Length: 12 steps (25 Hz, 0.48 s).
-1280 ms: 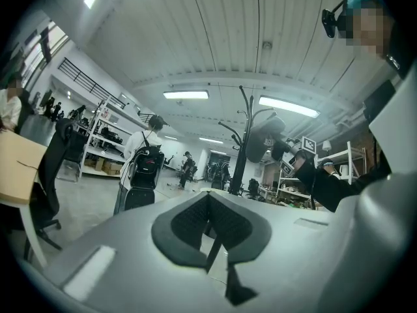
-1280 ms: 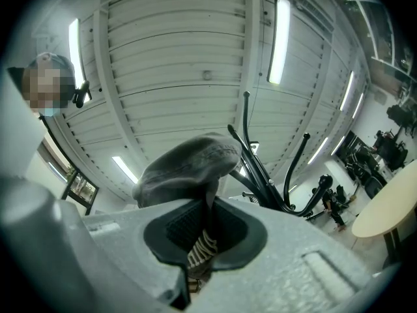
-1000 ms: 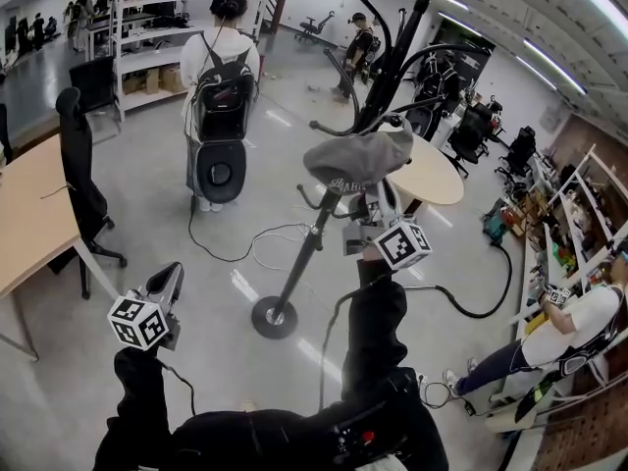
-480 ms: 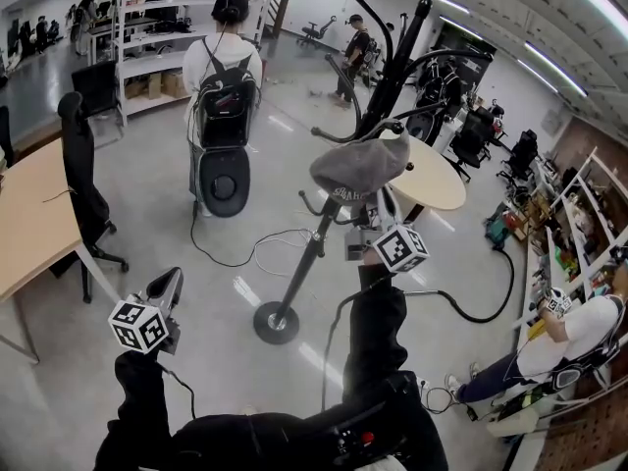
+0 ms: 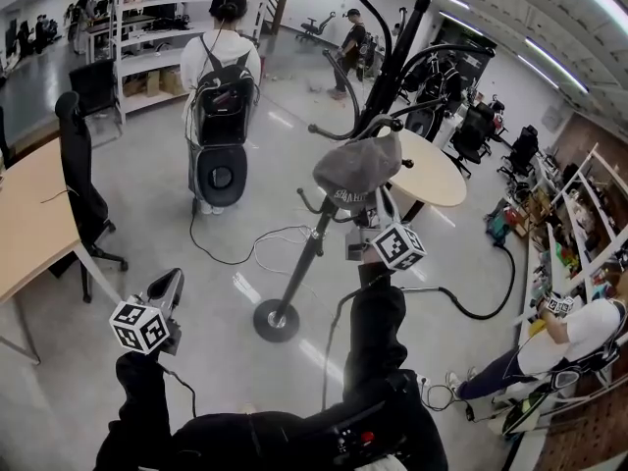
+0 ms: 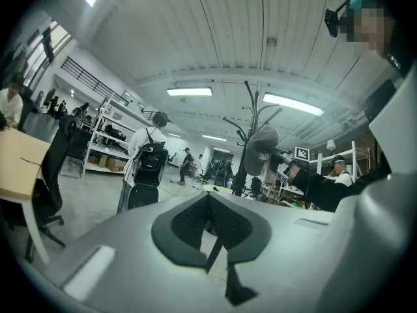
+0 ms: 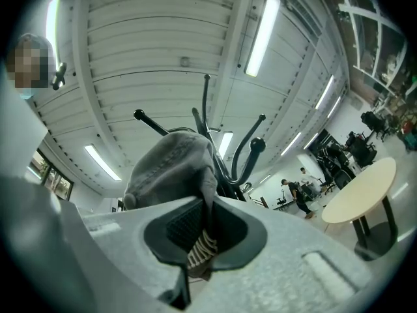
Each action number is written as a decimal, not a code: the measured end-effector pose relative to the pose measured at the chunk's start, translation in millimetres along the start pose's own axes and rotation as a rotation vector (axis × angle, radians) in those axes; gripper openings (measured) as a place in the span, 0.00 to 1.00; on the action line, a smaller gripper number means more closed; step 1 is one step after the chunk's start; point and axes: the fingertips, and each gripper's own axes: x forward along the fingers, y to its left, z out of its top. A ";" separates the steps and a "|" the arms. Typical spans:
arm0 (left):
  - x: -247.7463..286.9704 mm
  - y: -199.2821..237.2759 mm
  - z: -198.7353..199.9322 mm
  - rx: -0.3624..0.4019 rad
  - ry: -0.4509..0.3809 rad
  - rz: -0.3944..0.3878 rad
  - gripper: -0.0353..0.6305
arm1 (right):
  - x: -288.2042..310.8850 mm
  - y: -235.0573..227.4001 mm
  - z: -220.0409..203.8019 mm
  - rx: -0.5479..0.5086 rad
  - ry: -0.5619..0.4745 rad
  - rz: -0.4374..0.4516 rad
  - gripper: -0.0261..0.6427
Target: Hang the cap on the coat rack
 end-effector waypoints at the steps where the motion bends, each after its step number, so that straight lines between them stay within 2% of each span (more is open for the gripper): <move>1: 0.9 0.0 -2.2 -0.001 0.003 0.000 0.05 | -0.2 -3.8 -2.4 0.001 0.003 -0.005 0.07; 12: 5.7 0.2 -9.5 -0.011 0.023 0.001 0.05 | -2.2 -32.2 -23.5 0.005 0.045 -0.055 0.07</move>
